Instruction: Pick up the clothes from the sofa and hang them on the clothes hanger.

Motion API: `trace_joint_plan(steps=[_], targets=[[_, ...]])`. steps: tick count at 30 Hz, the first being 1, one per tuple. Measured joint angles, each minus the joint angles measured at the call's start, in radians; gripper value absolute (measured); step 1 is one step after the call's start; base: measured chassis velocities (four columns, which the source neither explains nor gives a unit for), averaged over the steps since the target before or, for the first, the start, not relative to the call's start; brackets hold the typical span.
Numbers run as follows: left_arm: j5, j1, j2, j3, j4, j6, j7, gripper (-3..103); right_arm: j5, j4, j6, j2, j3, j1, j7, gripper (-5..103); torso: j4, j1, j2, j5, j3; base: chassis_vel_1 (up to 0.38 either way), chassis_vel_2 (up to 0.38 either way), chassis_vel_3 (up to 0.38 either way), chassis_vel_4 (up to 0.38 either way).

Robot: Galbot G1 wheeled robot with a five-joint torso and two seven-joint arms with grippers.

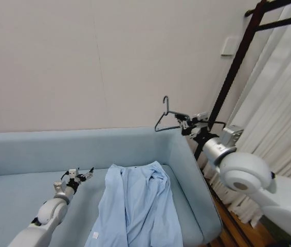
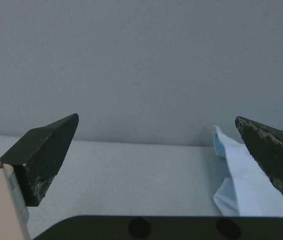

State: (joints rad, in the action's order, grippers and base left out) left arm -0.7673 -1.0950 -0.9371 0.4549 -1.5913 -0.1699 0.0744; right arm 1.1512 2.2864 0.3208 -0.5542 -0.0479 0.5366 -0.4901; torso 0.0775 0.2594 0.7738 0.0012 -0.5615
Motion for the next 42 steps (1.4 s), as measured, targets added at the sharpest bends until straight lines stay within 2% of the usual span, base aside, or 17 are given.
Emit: trace_joint_plan(steps=[2, 3, 5, 8, 9, 12, 13, 16, 21, 24, 26, 28, 33, 35, 38, 39, 42], targets=[[-0.008, 0.058, -0.012, -0.031, 0.067, -0.003, -0.018, 100, 0.005, -0.021, -0.005, -0.021, 0.01, 0.009, 0.019, 0, -0.0002, 0.0, 0.0, 0.0003, 0.0, 0.0, 0.0, 0.0, 0.0], [-0.014, 0.101, -0.022, -0.06, 0.113, -0.003, -0.036, 100, 0.015, -0.027, -0.011, -0.03, 0.011, 0.022, 0.025, 0, 0.0007, 0.0, 0.0, -0.0001, 0.0, 0.0, 0.0, 0.0, 0.0], [-0.019, 0.13, -0.031, -0.082, 0.146, -0.003, -0.051, 100, 0.026, -0.03, -0.014, -0.037, 0.011, 0.035, 0.029, 0, 0.0008, 0.0, 0.0, 0.0001, 0.0, 0.0, 0.0, 0.0, 0.0], [-0.055, 0.228, -0.08, -0.16, 0.262, 0.002, -0.106, 100, 0.037, -0.046, -0.018, -0.061, 0.008, 0.087, 0.058, 0, 0.0007, 0.0, 0.0, 0.0001, 0.0, 0.0, 0.0, 0.0, 0.0], [-0.055, 0.228, -0.08, -0.16, 0.262, 0.002, -0.106, 100, 0.037, -0.046, -0.018, -0.061, 0.008, 0.087, 0.058, 0, 0.0007, 0.0, 0.0, 0.0001, 0.0, 0.0, 0.0, 0.0, 0.0], [-0.077, 0.324, -0.142, -0.233, 0.377, 0.007, -0.146, 100, 0.009, -0.059, -0.024, -0.074, 0.018, 0.125, 0.081, 0, 0.0003, 0.0, 0.0, 0.0005, 0.0, 0.0, 0.0, 0.0, 0.0], [-0.077, 0.324, -0.142, -0.233, 0.377, 0.007, -0.146, 100, 0.009, -0.059, -0.024, -0.074, 0.018, 0.125, 0.081, 0, 0.0003, 0.0, 0.0, 0.0005, 0.0, 0.0, 0.0, 0.0, 0.0], [-0.078, 0.418, -0.217, -0.287, 0.515, 0.013, -0.181, 100, -0.024, -0.075, -0.033, -0.082, 0.048, 0.135, 0.082, 0, 0.0008, 0.0, 0.0, 0.0005, 0.0, 0.0, 0.0, 0.0, 0.0], [-0.079, 0.495, -0.298, -0.311, 0.663, 0.013, -0.192, 100, -0.037, -0.098, -0.037, -0.089, 0.068, 0.129, 0.086, 0, 0.0006, 0.0, 0.0, 0.0004, 0.0, 0.0, 0.0, 0.0, 0.0], [-0.085, 0.512, -0.318, -0.311, 0.699, 0.013, -0.189, 102, -0.042, -0.108, -0.037, -0.092, 0.072, 0.126, 0.085, 0, 0.0004, 0.0, 0.0, 0.0004, 0.0, 0.0, 0.0, 0.0, 0.0], [-0.087, 0.516, -0.324, -0.313, 0.715, 0.013, -0.187, 93, -0.05, -0.115, -0.038, -0.092, 0.073, 0.129, 0.085, 0, 0.0003, 0.0, 0.0, 0.0004, 0.0, 0.0, 0.0, 0.0, 0.0], [-0.087, 0.516, -0.324, -0.317, 0.721, 0.013, -0.187, 93, -0.053, -0.117, -0.038, -0.092, 0.072, 0.131, 0.086, 0, 0.0002, 0.0, 0.0, 0.0005, 0.0, 0.0, 0.0, 0.0, 0.0], [-0.086, 0.516, -0.332, -0.333, 0.764, 0.038, -0.198, 66, -0.058, -0.119, -0.043, -0.083, 0.062, 0.135, 0.087, 0, 0.0003, 0.0, 0.0, 0.0003, 0.0, 0.0, 0.0, 0.0, 0.0], [-0.085, 0.515, -0.334, -0.333, 0.767, 0.04, -0.2, 66, -0.058, -0.118, -0.043, -0.081, 0.061, 0.135, 0.087, 0, 0.0003, 0.0, 0.0, 0.0003, 0.0, 0.0, 0.0, 0.0, 0.0], [-0.077, 0.505, -0.342, -0.326, 0.764, 0.051, -0.206, 49, -0.058, -0.107, -0.044, -0.074, 0.06, 0.137, 0.085, 0, 0.0005, 0.0, 0.0, 0.0002, 0.0, 0.0, 0.0, 0.0, 0.0], [-0.077, 0.505, -0.342, -0.326, 0.764, 0.051, -0.206, 49, -0.058, -0.107, -0.044, -0.074, 0.06, 0.137, 0.085, 0, 0.0005, 0.0, 0.0, 0.0002, 0.0, 0.0, 0.0, 0.0, 0.0], [-0.069, 0.489, -0.344, -0.313, 0.744, 0.058, -0.208, 39, -0.058, -0.097, -0.044, -0.066, 0.06, 0.144, 0.083, 0, 0.0005, 0.0, 0.0, 0.0003, 0.0, 0.0, 0.0, 0.0, 0.0]])
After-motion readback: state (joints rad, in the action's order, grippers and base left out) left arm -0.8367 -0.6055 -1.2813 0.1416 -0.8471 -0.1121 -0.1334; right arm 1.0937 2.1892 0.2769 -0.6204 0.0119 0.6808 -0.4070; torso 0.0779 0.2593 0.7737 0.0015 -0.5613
